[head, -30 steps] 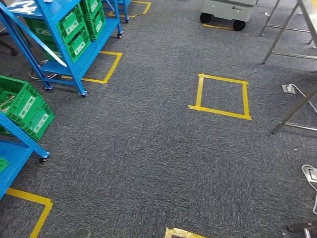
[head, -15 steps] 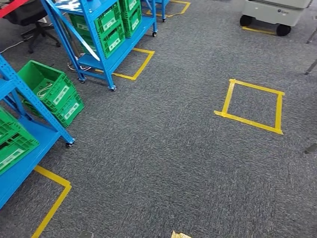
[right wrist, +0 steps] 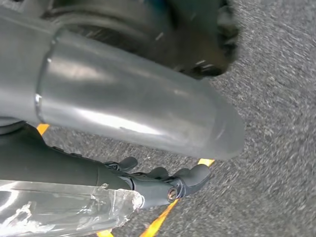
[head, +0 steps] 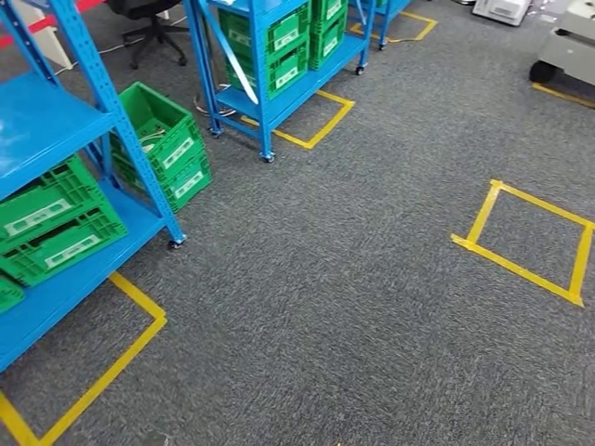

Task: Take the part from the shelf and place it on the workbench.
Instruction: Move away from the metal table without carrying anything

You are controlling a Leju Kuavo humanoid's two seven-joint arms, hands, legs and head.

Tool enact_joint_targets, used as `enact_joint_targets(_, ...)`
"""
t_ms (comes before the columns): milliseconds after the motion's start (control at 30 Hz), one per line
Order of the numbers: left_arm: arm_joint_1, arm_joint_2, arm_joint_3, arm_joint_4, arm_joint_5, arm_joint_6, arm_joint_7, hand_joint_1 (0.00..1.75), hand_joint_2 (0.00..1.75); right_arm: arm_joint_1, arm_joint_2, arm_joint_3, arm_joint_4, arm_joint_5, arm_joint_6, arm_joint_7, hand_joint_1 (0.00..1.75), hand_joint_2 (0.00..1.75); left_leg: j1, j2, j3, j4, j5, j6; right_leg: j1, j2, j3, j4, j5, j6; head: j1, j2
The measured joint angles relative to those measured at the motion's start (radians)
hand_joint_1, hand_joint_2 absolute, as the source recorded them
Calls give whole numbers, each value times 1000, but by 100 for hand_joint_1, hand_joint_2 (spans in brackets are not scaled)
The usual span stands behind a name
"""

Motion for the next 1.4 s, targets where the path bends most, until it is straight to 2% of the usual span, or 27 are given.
enact_joint_targets(33, -1, 0, 0, 0, 0, 0, 0, 0, 0, 1, 0, -3, -2, 2, 2, 0, 0, 0, 0, -15, 0, 0, 0, 1, 0, 5, -27, 51, -13, 0, 1, 0)
enact_joint_targets(67, 0, 0, 0, 0, -1, 0, 0, 0, 0, 2, 0, -6, -3, 4, 4, 0, 0, 0, 0, -31, 0, 0, 1, 1, 0, 7, -38, 65, -5, 0, 2, 0)
enact_joint_targets(133, 2, -1, 0, 0, -2, 0, 0, 0, 0, 2, 1, -10, -8, 9, 7, 0, 0, 0, 1, -63, 3, 1, 1, -1, -3, 21, -3, -29, 64, -4, 3, 0)
enact_joint_targets(200, 0, -2, 0, 0, -4, 0, 0, 0, 0, 1, 3, -14, -13, 15, 10, -1, 0, 0, 0, -91, 3, 4, 2, -7, -9, 68, 55, -165, 124, -7, 2, 0)
enact_joint_targets(267, 0, -2, 0, 0, -7, 1, -1, 0, 0, 1, 6, -18, -16, 22, 12, -2, 0, 0, 1, -115, -3, 4, 5, -20, -11, 95, 81, -219, 134, -13, 2, 0)
enact_joint_targets(333, 3, 0, 1, 0, -8, 2, -2, 0, 0, 0, 10, -19, -19, 28, 14, -3, 0, 0, 5, -132, -10, 2, 10, -34, -10, 75, 85, -223, 138, -25, 2, 0)
enact_joint_targets(400, 6, 2, 1, 0, -10, 5, -4, 0, 0, -1, 14, -22, -24, 32, 15, -4, 0, 0, 2, -99, -26, 28, -9, -45, -11, 50, 87, -228, 144, -38, -5, 0)
enact_joint_targets(467, 2, 0, 1, 0, -12, 7, -5, 0, 0, 1, 16, -25, -29, 37, 17, -6, 0, 0, -2, -36, -77, 134, -71, -52, -10, 20, 87, -231, 145, -46, -12, 0)
enact_joint_targets(500, 0, 0, 1, 0, -13, 8, -5, 0, 0, 2, 16, -28, -31, 40, 18, -7, 0, 0, -1, -16, -111, 206, -105, -55, -8, 2, 86, -231, 144, -48, -14, 0)
enact_joint_targets(567, 0, -1, 1, 0, -15, 9, -5, 0, 0, 2, 17, -34, -34, 43, 20, -8, 0, 0, 0, -3, -150, 291, -127, -56, -6, -29, 86, -231, 142, -49, -14, 0)
enact_joint_targets(600, 2, -1, 1, 0, -15, 10, -5, 0, 0, 1, 17, -36, -35, 44, 21, -9, 0, 0, 0, -1, -142, 279, -109, -56, -6, -43, 87, -231, 141, -49, -14, 0)
enact_joint_targets(633, 3, -1, 1, 0, -15, 10, -6, 0, 0, 0, 17, -38, -35, 45, 21, -9, 0, 0, -1, 6, -115, 229, -77, -54, -6, -55, 88, -231, 140, -48, -14, 0)
enact_joint_targets(700, 1, 0, 2, 0, -15, 11, -6, 0, 0, -2, 19, -40, -37, 46, 21, -10, 0, 0, -5, 50, -40, 90, -18, -48, -1, -78, 94, -229, 134, -41, -15, 0)
enact_joint_targets(767, -3, 0, 2, 0, -16, 11, -7, 0, 0, -2, 21, -41, -39, 47, 21, -11, 0, 0, -9, 80, -1, 12, 0, -37, 6, -99, 96, -228, 128, -32, -14, 0)
enact_joint_targets(833, -3, -1, 2, 1, -17, 11, -8, 0, 0, -4, 22, -42, -41, 47, 22, -11, 0, 0, -10, 62, -1, 4, -1, -26, 8, -120, 104, -233, 125, -23, -12, 0)
enact_joint_targets(867, 0, -1, 2, 1, -17, 11, -9, 0, 0, -7, 22, -42, -42, 47, 22, -11, 0, 0, -8, 51, -1, 2, 1, -21, 7, -113, 107, -230, 119, -17, -10, 0)
enact_joint_targets(933, 2, 0, 2, 1, -17, 12, -10, 0, 0, -9, 22, -43, -43, 50, 22, -11, 0, 0, -2, 29, 0, -2, 6, -9, 3, -63, 85, -175, 82, -6, -5, 0)
enact_joint_targets(1000, -1, 0, 3, 1, -17, 13, -11, 0, 0, -7, 23, -47, -44, 55, 23, -12, 0, 0, 0, 5, -2, -2, 9, -2, -1, -9, 22, -42, 17, -1, 2, 0)
enact_joint_targets(1033, -2, 0, 3, 1, -18, 13, -11, 0, 0, -5, 23, -49, -44, 58, 24, -12, 0, 0, 0, -9, -3, -2, 9, -1, -1, 2, -10, 22, -5, 0, 4, 0)
enact_joint_targets(1067, -2, 0, 3, 1, -18, 13, -11, 0, 0, -4, 23, -52, -45, 60, 25, -13, 0, 0, 0, -24, -3, -2, 10, -1, -1, 6, -30, 56, -9, 0, 5, 0)
enact_joint_targets(1100, -1, -1, 4, 1, -18, 13, -11, 0, 0, -4, 23, -54, -45, 62, 26, -13, 0, 0, 0, -39, -2, -1, 10, -1, -2, 8, -32, 51, 9, 0, 6, 0)
enact_joint_targets(1133, 0, -1, 4, 1, -18, 13, -11, 0, 0, -3, 23, -56, -46, 64, 26, -14, 0, 0, 1, -56, -1, -1, 10, -2, -3, 14, -15, 4, 44, -2, 6, 0)
enact_joint_targets(1200, 0, -2, 5, 1, -18, 13, -11, 0, 0, -4, 23, -60, -48, 66, 27, -15, 0, 0, 0, -85, 0, 2, 11, -8, -10, 56, 45, -138, 115, -3, 6, 0)
enact_joint_targets(1267, -2, -2, 5, 1, -19, 13, -11, 0, 0, -5, 24, -64, -50, 69, 28, -16, 0, 0, 0, -109, -6, 3, 13, -19, -15, 94, 79, -217, 137, -7, 5, 0)
enact_joint_targets(1333, 1, -1, 6, 1, -19, 13, -11, 0, 0, -7, 26, -66, -50, 72, 29, -17, 0, 0, 4, -131, -13, 1, 21, -34, -12, 85, 84, -224, 138, -18, 5, 0)
enact_joint_targets(1367, 4, 0, 7, 1, -20, 14, -10, 0, 0, -7, 27, -66, -51, 74, 29, -18, 0, 0, 5, -130, -17, 1, 21, -41, -12, 72, 86, -225, 141, -24, 5, 0)
enact_joint_targets(1400, 5, 0, 7, 1, -20, 14, -9, 0, 0, -8, 29, -67, -53, 75, 30, -18, 0, 0, 4, -113, -24, 11, 13, -46, -13, 60, 87, -227, 145, -31, 1, 0)
